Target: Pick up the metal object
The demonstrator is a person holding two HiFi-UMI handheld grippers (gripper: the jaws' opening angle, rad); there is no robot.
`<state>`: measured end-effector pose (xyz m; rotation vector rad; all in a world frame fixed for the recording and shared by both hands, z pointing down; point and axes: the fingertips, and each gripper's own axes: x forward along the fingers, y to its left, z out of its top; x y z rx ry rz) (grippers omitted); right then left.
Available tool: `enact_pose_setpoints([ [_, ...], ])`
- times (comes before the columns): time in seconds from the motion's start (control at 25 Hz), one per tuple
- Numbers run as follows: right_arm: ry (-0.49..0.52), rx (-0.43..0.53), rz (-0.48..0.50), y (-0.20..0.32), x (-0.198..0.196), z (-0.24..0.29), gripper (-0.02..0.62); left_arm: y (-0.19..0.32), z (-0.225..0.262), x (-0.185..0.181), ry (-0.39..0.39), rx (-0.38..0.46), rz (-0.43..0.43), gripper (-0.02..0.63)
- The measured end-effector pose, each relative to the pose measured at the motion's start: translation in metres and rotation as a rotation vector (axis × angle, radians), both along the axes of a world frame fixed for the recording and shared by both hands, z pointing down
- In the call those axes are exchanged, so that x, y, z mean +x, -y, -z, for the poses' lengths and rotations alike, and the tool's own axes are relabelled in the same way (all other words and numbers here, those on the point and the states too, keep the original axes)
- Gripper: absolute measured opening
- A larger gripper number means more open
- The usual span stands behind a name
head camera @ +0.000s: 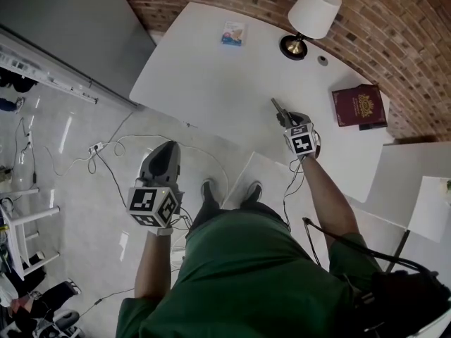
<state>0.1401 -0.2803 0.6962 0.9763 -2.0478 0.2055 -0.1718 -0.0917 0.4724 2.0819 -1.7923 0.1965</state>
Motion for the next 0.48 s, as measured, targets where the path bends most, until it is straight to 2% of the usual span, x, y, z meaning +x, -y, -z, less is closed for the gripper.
enact_pose_setpoints([
  [0.48,0.14,0.083,-0.01,-0.011,-0.01,0.061,0.006,0.012,0.007,0.024,-0.006,0.029,-0.077,0.018],
])
